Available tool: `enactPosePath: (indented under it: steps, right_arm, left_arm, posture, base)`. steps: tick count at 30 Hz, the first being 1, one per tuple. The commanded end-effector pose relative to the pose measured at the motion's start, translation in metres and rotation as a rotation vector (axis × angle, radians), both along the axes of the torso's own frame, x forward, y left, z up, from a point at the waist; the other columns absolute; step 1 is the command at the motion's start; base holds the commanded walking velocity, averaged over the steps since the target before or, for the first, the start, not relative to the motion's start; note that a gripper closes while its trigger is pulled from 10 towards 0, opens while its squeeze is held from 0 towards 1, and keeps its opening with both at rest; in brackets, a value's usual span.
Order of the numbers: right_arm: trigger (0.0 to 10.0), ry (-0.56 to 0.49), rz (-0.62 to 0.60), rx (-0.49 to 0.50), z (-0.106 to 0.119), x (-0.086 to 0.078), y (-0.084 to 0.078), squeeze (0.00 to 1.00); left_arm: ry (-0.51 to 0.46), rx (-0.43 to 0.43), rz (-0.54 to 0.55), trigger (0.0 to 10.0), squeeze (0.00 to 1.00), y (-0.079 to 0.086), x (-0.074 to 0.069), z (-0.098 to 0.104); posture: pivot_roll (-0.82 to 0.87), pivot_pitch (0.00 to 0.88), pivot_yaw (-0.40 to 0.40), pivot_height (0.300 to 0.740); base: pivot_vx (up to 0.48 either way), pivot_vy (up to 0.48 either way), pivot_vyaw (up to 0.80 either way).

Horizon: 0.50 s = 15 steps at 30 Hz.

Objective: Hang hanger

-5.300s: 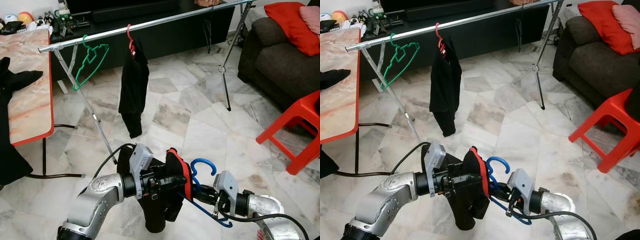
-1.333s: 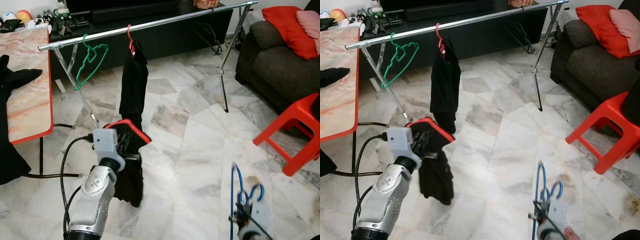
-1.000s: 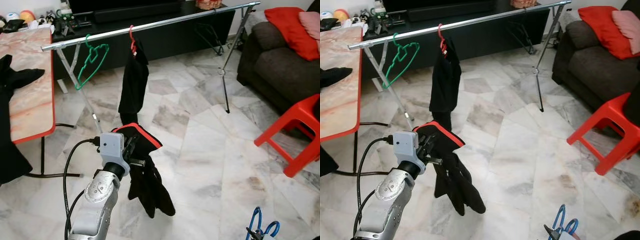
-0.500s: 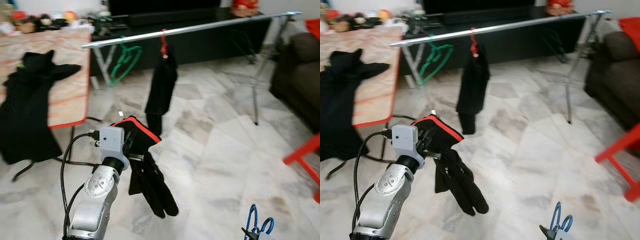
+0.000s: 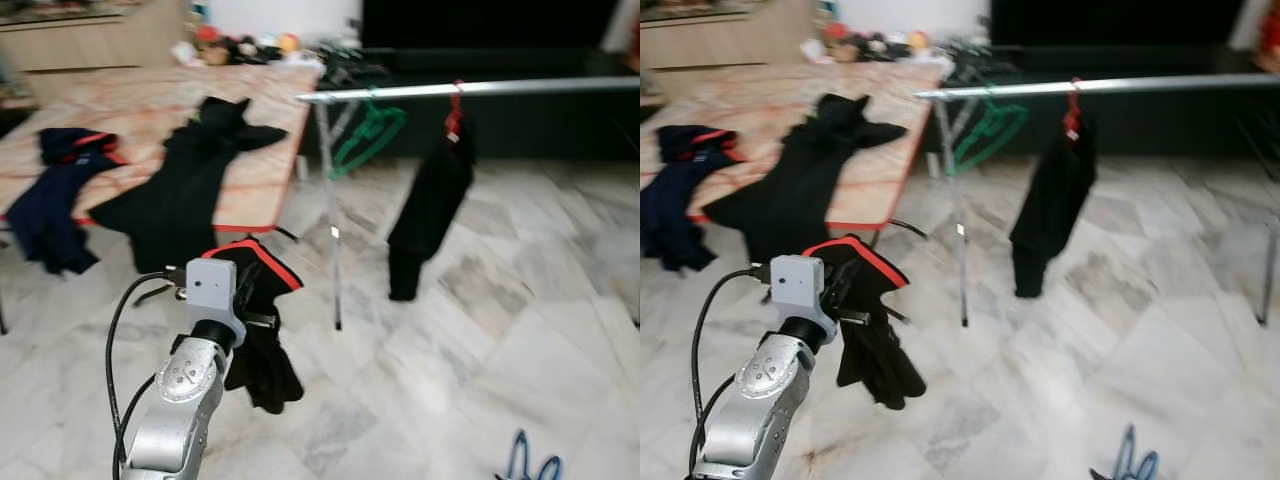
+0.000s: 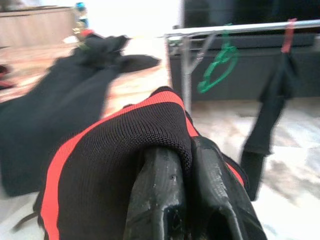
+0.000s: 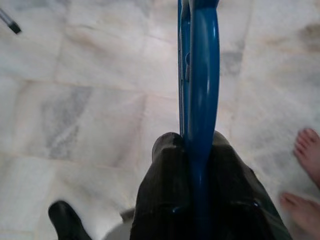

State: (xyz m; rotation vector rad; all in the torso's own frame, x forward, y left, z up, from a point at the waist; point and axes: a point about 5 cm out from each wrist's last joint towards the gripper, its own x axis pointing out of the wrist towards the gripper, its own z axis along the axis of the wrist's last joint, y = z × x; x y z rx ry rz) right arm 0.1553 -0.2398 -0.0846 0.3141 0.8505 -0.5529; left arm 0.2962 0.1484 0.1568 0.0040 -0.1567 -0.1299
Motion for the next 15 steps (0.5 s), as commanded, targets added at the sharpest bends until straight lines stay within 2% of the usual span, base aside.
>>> enactPosePath:
  steps: [1, 4, 15]
  right_arm:
    - [10.0, 0.011, -0.001, 0.056, -0.0053, -0.005, 0.0118, 0.0]
    - [10.0, -0.001, 0.011, 0.071, -0.0049, -0.0016, 0.0162, 0.0]
    - [10.0, 0.0, 0.05, 0.088, -0.0041, 0.0027, 0.0181, 0.0]
  left_arm:
    - [-0.034, 0.046, 0.009, 10.0, 0.0, 0.0033, -0.0003, 0.0065]
    - [-0.034, 0.056, 0.004, 10.0, 0.0, 0.0025, -0.0004, 0.0054]
    - [-0.041, 0.039, -0.003, 10.0, 0.0, -0.0009, 0.0008, 0.008]
  posture:
    - [0.03, 0.023, 0.021, 0.74]
    - [0.04, 0.006, 0.02, 0.74]
    - [0.04, 0.0, 0.013, 0.74]
  base:
    - [0.0, 0.0, 0.0]
    - [0.0, 0.117, 0.0]
    - [0.0, 0.478, 0.0]
